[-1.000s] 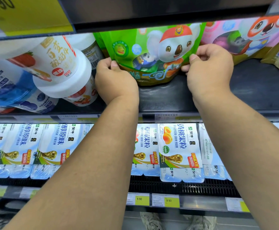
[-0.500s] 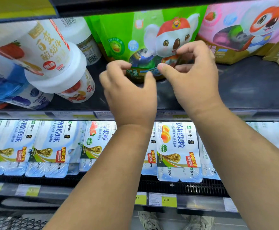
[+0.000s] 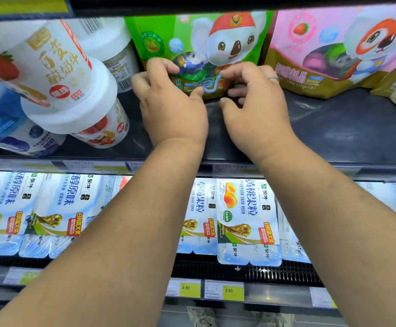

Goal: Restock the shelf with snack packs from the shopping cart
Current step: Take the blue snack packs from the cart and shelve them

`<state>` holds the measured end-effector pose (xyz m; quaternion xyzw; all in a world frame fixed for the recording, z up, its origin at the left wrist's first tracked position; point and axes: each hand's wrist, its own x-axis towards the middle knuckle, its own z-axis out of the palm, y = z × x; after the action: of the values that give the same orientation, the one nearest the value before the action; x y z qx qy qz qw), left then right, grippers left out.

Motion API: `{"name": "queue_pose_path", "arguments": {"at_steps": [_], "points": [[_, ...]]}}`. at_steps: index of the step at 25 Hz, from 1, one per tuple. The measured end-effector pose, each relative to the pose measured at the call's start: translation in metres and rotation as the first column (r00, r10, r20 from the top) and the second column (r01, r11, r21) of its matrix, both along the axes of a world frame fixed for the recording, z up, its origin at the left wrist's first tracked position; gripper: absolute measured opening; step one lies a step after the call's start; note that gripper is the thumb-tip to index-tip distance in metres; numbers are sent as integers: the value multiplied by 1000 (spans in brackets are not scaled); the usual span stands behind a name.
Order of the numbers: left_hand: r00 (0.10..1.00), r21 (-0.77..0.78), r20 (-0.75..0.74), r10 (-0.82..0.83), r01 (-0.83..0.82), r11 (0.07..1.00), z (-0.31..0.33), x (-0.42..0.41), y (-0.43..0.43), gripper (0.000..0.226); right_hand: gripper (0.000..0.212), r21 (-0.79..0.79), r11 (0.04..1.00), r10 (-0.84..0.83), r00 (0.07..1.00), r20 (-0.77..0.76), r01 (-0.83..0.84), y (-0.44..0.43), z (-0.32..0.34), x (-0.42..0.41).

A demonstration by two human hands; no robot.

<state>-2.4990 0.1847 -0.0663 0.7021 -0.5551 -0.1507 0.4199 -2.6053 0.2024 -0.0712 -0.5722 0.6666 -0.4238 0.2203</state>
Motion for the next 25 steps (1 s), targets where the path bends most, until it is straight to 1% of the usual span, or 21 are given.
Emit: {"name": "queue_pose_path", "arguments": {"at_steps": [2,4,7,9,13,17,21,25], "points": [[1000,-24,-4,8,-8,1000,-3,-2,0,46,25,-48,997,-54,999,-6,53,9,1,-9],[999,-56,-17,34,-35,998,-4,-7,5,52,22,-90,977,-197,980,-29,194,19,1,-24],[995,-106,-38,94,-97,990,-2,-22,9,71,19,-110,900,-427,903,-41,421,31,1,-54],[989,-102,-70,133,-140,985,0,-32,8,78,19,-105,871,-486,873,-49,479,33,2,-69],[983,-82,-70,172,-178,981,-5,-37,0,76,25,-82,865,-502,858,-107,496,21,6,-86],[991,-113,-54,123,-129,985,-9,-32,-7,76,26,-53,858,-512,842,-168,511,9,6,-90],[995,-117,-42,86,-90,989,-10,-29,-8,76,25,-27,885,-460,865,-201,464,6,7,-90],[992,-134,-91,92,-104,986,-6,-30,2,68,24,-48,910,-414,898,-150,412,19,2,-97]]}}
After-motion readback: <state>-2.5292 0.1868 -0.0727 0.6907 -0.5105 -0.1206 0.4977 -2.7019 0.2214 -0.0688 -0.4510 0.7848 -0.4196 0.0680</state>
